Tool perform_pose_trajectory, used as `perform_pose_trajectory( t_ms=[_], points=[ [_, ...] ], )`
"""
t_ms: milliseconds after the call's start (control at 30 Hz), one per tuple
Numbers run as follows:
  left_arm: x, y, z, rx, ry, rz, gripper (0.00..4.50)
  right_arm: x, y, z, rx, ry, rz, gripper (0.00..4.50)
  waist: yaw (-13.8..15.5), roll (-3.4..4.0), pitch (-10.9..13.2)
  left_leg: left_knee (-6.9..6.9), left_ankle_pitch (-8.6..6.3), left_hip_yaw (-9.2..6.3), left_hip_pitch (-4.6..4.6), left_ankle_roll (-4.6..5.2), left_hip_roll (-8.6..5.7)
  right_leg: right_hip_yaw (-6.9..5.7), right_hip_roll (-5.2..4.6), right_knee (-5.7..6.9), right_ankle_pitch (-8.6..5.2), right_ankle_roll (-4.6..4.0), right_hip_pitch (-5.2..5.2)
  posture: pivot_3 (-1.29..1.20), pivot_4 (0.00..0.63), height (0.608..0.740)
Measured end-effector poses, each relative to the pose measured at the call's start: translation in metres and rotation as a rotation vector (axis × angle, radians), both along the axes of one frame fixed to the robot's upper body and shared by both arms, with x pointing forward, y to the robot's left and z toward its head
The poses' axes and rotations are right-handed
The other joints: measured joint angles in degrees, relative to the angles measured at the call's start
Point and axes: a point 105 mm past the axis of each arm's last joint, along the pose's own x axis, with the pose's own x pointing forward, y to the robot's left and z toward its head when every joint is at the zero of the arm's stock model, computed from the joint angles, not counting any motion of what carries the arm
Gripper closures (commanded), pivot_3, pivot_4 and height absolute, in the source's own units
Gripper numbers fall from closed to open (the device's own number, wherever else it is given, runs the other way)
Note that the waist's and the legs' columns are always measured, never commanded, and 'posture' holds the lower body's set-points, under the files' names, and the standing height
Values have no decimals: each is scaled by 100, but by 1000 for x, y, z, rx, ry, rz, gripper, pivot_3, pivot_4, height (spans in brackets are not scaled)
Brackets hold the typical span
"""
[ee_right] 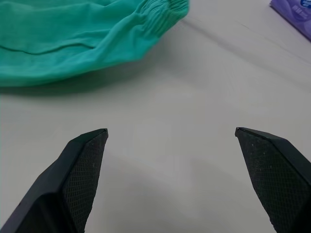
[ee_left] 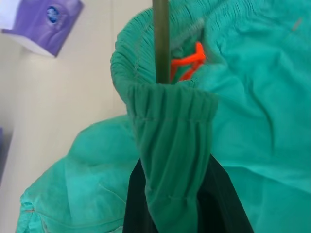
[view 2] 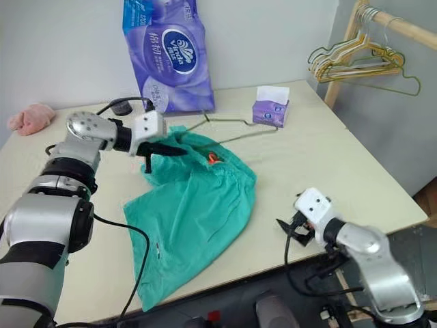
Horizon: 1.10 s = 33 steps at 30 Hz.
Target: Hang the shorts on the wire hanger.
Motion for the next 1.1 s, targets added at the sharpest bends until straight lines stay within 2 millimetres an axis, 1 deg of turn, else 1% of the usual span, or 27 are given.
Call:
perform_pose_trajectory(
  t_ms=[100, 167, 267, 367, 467, 533, 600, 700, 800, 900, 1100],
  points=[
    [-5, 8, -1, -36, 89, 24, 4500, 5, 19, 2, 85, -21, -20, 16, -25, 0, -1, -1, 0, -6, 1, 0, 5, -3, 5, 3, -1, -1, -4, -297, 70, 740],
    [-7, 10, -1, -52, 118, 26, 4500, 13, 32, 5, 138, -37, -37, 16, -30, 0, -1, -1, 0, -5, 0, 0, 6, -1, 4, 4, 0, -1, -6, -295, 69, 740],
    [-9, 11, 0, -52, 133, 15, 4500, 31, 43, 8, 230, -38, -109, 16, -24, -1, -2, -1, 0, -8, 0, -1, 4, -3, 0, 6, 0, -1, -8, -292, 68, 740],
    [-11, 16, -1, -33, 128, 17, 4500, 42, 51, 7, 306, -7, -153, 16, -22, -3, -4, -1, 1, -9, -3, -1, 3, -2, -8, 7, 0, -1, -14, -291, 67, 740],
    [-12, 19, -1, 10, 105, 6, 4500, 49, 61, 2, 374, 49, -170, 16, -25, -6, -7, -2, 0, -10, -3, -1, 5, -3, -12, 11, 0, -2, -17, -281, 63, 740],
    [-12, 19, 0, 21, 96, 4, 4500, 52, 63, -1, 391, 69, -181, 16, -23, -5, -7, -2, 0, -10, -3, -1, 3, -2, -13, 13, 0, -2, -19, -281, 63, 740],
    [-12, 20, -1, 25, 90, 2, 4500, 55, 60, -4, 396, 85, -190, 16, -21, -6, -9, -2, 0, -9, -4, -1, 0, -3, -13, 14, 0, -2, -19, -283, 62, 740],
    [-14, 23, -7, 27, 104, 7, 4500, 58, 60, -10, 428, 123, -198, 16, -29, -5, -12, -2, 0, -9, -3, -1, 3, -3, -13, 18, 0, -2, -21, -281, 59, 740],
    [-15, 24, -9, 28, 112, 5, 4500, 62, 67, -11, 471, 160, -172, 16, -41, -7, -14, -2, 1, -2, -7, -1, 3, 2, -13, 40, 0, -2, -40, -278, 56, 740],
    [-15, 23, -9, 30, 110, 2, 4500, 70, 79, -11, 505, 198, -117, 16, -54, -11, -18, -1, 1, 2, -7, -1, 4, -1, -15, 67, 0, -1, -56, -273, 54, 740],
    [-17, 24, -11, 35, 118, -6, 4500, 88, 88, -18, 498, 227, -82, 16, -86, -13, -20, -1, 1, 6, -7, -1, 5, -6, -27, 81, -1, -1, -67, -266, 53, 740]
  ],
)
